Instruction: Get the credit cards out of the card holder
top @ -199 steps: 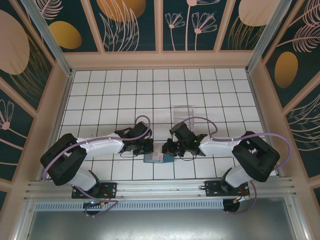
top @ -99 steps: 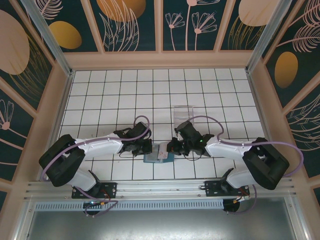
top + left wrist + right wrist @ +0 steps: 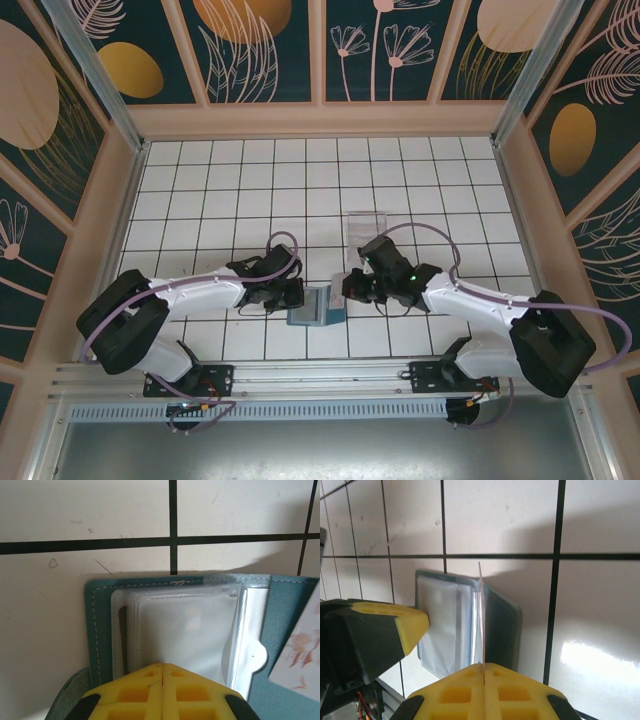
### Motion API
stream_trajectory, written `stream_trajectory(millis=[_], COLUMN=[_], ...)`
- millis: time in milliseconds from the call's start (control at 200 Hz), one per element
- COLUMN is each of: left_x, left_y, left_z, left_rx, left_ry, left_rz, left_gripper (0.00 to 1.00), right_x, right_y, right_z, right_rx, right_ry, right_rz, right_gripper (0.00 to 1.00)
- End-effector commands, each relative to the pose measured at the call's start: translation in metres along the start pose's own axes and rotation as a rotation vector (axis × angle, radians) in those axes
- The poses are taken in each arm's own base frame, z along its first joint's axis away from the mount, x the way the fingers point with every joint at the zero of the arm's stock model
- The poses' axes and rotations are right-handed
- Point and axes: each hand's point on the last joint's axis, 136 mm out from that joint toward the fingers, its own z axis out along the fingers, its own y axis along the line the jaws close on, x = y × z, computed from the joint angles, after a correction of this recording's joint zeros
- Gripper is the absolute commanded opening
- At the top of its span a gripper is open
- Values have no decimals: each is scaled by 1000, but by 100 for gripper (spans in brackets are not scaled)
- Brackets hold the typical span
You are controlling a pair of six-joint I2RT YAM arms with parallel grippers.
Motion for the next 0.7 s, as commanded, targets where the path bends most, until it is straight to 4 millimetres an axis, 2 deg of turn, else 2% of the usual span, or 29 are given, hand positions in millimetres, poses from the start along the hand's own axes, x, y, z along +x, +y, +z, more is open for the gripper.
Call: stream_trajectory(millis=[0,145,295,525,696], left_x=[4,3,4,4,3], left_y=[4,3,3,3,3], left_z=[-4,-4,-4,-3,-2], left_rx=[-5,-1,-2,0,1], left_ry=[7,3,2,5,4], left_rz=[-15,-12,-10,-1,5], left_gripper=[7,7,8,7,7], right_x=[-16,-32,-53,-59,-64], right_y=[4,13,25,45,38], right_z=[-13,-24,-36,-60,-72], right_rx=[19,39,67,84,198], right_ry=[-59,-109,-176,-221,-165], right_rz=[-51,-159,-381,-1002,-1352], right_gripper=[5,5,4,0,0])
